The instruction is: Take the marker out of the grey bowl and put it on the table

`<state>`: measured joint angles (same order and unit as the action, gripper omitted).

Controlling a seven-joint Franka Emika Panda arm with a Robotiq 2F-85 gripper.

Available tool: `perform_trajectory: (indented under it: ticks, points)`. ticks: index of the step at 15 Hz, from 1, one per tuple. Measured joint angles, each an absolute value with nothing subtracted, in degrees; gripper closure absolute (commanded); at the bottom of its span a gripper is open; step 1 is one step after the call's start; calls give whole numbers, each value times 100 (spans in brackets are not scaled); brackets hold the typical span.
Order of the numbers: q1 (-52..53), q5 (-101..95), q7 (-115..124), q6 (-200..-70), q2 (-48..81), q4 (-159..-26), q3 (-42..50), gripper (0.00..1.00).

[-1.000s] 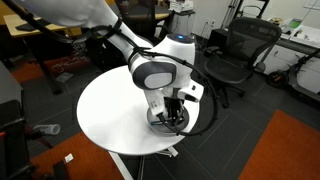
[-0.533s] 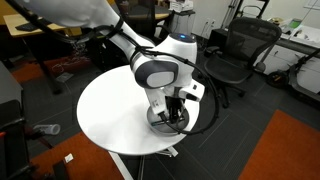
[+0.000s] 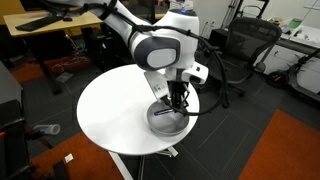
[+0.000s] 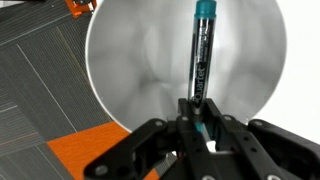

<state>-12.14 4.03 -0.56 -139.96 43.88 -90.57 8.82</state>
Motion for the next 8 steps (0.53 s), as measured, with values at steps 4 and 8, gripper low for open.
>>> perform_trajectory:
  ticks: [4, 8]
  points:
    - [-1072, 221, -19, -13724, 3815, -9380, 889, 95]
    - [-826, 102, 206, -13667, 3295, -9835, 881, 95]
